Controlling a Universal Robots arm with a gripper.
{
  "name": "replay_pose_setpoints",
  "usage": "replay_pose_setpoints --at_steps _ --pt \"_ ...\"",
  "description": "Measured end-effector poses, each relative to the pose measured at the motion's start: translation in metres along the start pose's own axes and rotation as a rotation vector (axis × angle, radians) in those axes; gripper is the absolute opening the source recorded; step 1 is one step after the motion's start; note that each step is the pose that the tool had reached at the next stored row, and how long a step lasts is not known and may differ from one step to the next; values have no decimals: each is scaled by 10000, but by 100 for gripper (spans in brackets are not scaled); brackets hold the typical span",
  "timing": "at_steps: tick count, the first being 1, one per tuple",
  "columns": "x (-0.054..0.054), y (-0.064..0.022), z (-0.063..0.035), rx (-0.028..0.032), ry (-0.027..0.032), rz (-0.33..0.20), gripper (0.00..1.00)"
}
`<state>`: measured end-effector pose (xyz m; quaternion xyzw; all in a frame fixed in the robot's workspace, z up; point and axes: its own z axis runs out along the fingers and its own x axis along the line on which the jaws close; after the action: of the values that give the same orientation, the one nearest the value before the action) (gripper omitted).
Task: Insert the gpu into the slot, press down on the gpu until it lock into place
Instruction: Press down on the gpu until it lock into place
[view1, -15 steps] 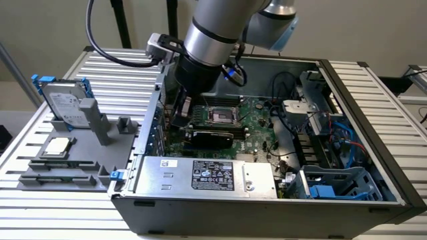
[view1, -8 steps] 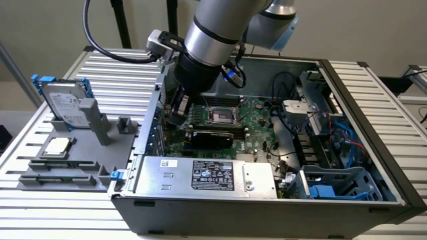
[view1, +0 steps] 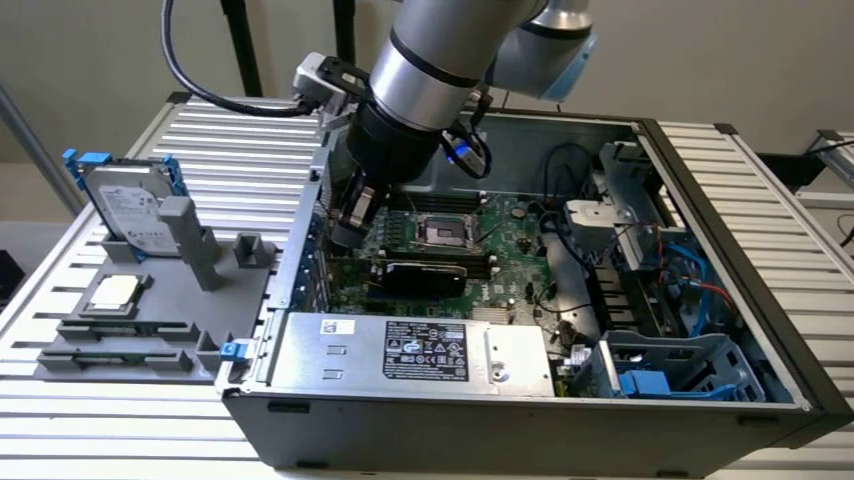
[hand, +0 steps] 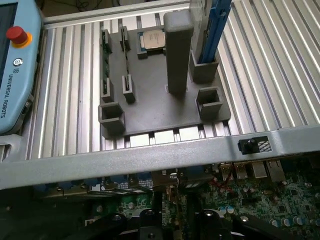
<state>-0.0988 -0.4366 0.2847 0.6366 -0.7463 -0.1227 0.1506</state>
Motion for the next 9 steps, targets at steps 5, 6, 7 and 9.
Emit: replay_pose_setpoints --at_steps 5,6,7,9 --pt "-8 -57 -41 -68 177 207 33" --pt "-10 -72 -47 -95 193 221 33" --pt "-10 -78 -50 -127 201 241 33" --pt "-10 -79 -48 -184 156 387 33"
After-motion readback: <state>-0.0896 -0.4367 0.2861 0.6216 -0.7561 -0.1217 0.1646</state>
